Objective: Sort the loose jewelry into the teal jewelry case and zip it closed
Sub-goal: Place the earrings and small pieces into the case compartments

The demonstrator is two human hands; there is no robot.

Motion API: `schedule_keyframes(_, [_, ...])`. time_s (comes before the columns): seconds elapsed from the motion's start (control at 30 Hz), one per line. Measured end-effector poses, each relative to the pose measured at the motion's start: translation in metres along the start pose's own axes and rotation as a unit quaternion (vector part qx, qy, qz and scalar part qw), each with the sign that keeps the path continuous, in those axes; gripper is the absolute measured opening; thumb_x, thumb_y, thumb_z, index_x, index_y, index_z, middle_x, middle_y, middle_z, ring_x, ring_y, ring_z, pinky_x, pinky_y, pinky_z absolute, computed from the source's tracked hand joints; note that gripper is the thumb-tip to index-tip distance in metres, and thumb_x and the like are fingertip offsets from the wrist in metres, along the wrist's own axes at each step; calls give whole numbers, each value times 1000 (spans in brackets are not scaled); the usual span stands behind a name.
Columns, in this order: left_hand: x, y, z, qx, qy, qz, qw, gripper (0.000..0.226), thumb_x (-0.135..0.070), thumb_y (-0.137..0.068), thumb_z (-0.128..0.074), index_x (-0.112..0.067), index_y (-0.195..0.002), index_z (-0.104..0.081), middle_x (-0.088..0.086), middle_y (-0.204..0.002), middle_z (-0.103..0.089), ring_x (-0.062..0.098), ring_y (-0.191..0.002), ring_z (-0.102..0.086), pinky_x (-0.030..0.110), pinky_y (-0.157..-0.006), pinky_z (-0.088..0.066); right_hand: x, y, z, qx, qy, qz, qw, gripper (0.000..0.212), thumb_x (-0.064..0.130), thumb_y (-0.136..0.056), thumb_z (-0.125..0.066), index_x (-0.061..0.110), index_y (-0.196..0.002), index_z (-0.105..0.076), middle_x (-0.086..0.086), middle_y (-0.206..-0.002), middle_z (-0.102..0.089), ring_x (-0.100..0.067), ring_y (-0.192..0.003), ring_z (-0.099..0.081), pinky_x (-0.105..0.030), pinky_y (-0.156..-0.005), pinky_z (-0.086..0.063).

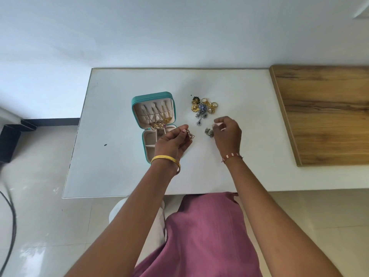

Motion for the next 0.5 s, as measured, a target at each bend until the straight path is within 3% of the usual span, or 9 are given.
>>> schedule_keyframes(0.1, [0, -5, -5, 6, -19, -2, 1000, 26, 5, -87, -51, 8, -112, -58, -4, -57, -66, 16, -72, -57, 20, -67, -55, 14, -20, -8, 1, 62, 55, 997, 26, 5, -87, -54, 7, -112, -61, -19, -105, -55, -29, -92, -57, -25, -79, -41])
schedule_keyframes(0.23, [-1, -14, -15, 15, -53, -4, 998, 28, 5, -87, -51, 7, -115, -57, -3, -61, -66, 15, -71, -57, 19, -67, -55, 20, -38, -21, 36, 146, 83, 985, 37, 2, -91, -47, 8, -126, -54, -20, -116, -49, -34, -106, -53, -35, -89, -43])
schedule_keyframes(0.33, [-2, -21, -18, 15, -61, -7, 998, 27, 5, -87, -51, 5, -113, -58, -8, -53, -66, 11, -65, -59, 19, -66, -55, 15, -45, -25, 45, 184, 84, 978, 35, 0, -91, -45, 6, -123, -56, -20, -116, -50, -35, -108, -52, -39, -89, -45])
schedule_keyframes(0.5, [2, -26, -19, 12, -60, -5, 998, 28, 5, -87, -51, 6, -114, -57, -8, -52, -65, 13, -67, -56, 18, -65, -54, 10, -48, -27, 26, 194, 93, 976, 20, -1, -89, -47, 2, -101, -63, -20, -107, -54, -35, -100, -55, -37, -82, -45])
Point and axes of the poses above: each hand's wrist, its own y-axis away from the middle knuckle, its own z-axis out of the back of the hand, x = y × z, the point moved 4 cm from there along -y, towards the middle knuckle
